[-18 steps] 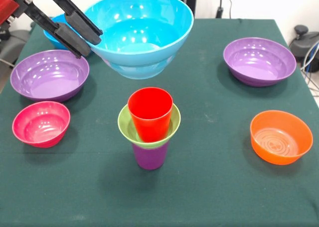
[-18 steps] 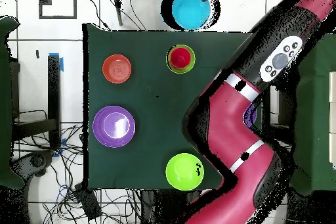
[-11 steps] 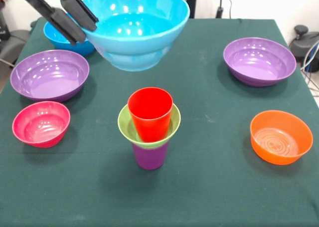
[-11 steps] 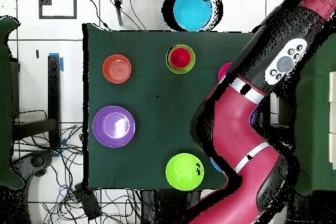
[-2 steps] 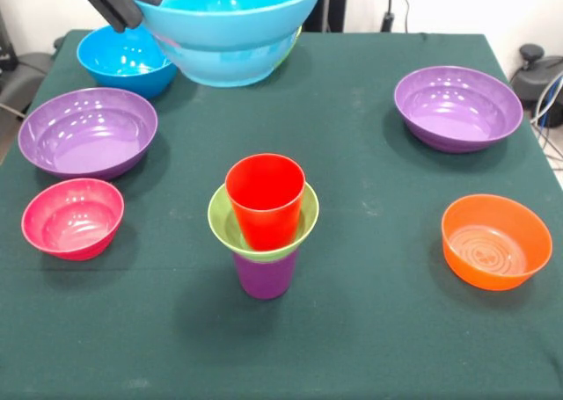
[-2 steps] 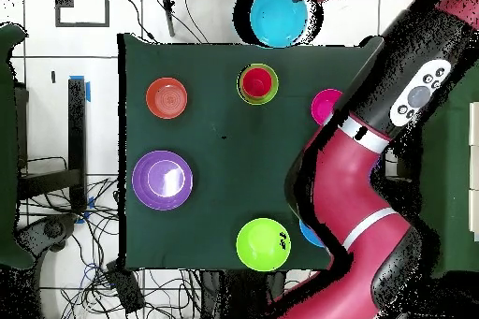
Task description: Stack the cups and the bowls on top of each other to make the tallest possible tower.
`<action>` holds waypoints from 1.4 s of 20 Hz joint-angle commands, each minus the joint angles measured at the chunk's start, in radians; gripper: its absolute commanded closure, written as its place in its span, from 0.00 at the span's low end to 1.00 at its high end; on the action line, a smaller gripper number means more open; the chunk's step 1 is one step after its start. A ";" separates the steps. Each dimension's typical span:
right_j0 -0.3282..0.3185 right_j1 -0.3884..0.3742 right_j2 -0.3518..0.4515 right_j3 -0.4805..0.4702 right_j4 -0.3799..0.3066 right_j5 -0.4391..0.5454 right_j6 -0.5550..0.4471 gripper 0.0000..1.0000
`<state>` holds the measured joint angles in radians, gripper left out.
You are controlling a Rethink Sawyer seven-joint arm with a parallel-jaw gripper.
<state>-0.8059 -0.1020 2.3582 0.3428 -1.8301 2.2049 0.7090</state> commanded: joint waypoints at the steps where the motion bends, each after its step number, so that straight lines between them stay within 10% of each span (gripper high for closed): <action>1: 0.019 -0.014 -0.263 -0.038 0.066 -0.083 0.227 1.00; 28: 0.043 -0.017 -0.424 -0.071 0.254 -0.149 0.239 1.00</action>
<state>-0.8024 -0.1196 2.1116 0.3439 -1.5712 2.1216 0.7096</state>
